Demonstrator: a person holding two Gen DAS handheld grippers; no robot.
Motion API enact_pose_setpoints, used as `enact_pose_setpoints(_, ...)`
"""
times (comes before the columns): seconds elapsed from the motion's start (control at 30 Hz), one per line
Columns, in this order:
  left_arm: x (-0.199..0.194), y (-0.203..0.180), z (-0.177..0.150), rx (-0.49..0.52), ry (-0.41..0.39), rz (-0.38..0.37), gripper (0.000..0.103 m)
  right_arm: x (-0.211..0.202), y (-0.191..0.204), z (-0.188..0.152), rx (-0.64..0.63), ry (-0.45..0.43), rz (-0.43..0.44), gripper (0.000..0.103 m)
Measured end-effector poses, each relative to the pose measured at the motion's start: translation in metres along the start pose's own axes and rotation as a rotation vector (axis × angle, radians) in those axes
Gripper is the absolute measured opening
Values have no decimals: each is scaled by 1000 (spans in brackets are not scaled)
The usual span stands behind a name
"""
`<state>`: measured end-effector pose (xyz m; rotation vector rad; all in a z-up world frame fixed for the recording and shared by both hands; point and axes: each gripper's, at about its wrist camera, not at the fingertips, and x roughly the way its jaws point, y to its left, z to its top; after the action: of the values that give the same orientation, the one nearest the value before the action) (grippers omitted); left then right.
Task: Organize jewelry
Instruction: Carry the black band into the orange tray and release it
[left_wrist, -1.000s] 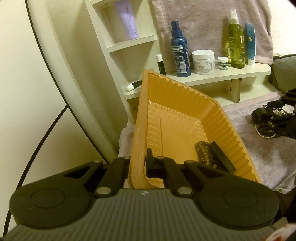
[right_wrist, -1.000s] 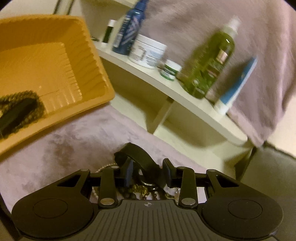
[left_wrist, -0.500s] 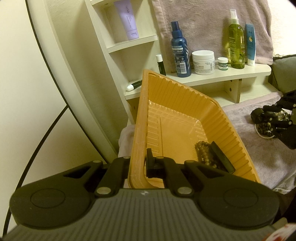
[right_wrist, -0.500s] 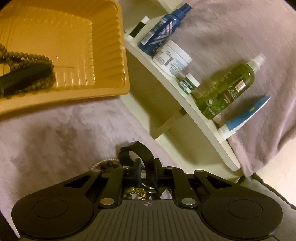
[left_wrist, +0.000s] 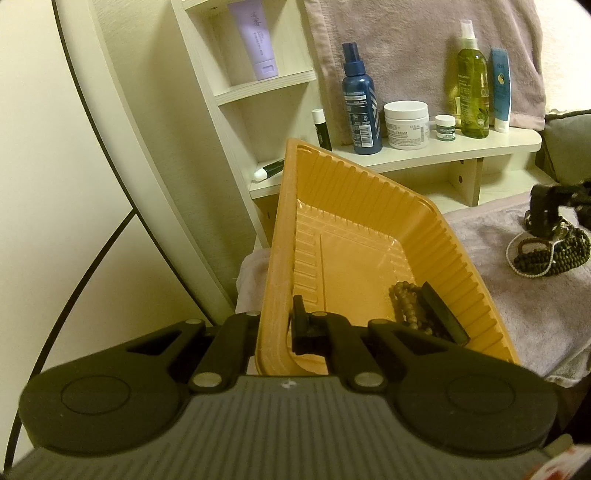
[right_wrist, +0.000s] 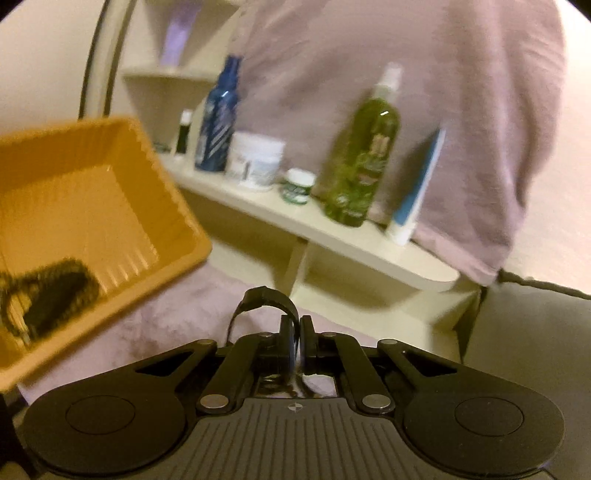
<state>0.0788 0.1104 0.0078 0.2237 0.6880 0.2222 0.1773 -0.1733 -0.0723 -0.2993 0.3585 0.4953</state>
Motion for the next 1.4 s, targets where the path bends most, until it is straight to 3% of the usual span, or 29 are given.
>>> enact_pose_setpoints(0.23, 0, -1, 1, 0, -3, 0, 4, -16, 0, 11, 6, -28, 21, 3)
enact_pose_setpoints(0.43, 0, -1, 1, 4, -5, -1, 4, -20, 31, 29, 45, -62, 135, 3)
enact_pose_setpoints(0.67, -2, -2, 2, 8, -8, -4, 4, 3, 79, 43, 71, -45, 249, 3)
enact_pose_setpoints(1.03, -2, -2, 3, 9, -13, -6, 4, 48, 101, 45, 115, 26, 290, 5)
enact_pose_setpoints(1.13, -2, -1, 3, 8, -14, -8, 4, 47, 99, 43, 133, 18, 300, 21)
enact_pose_setpoints(1.2, -2, -1, 3, 8, -14, -9, 4, 42, 95, 43, 140, -6, 282, 41)
enact_pose_setpoints(1.4, -1, 0, 3, 3, -11, -9, 4, 27, 72, 33, 191, 2, 230, 44)
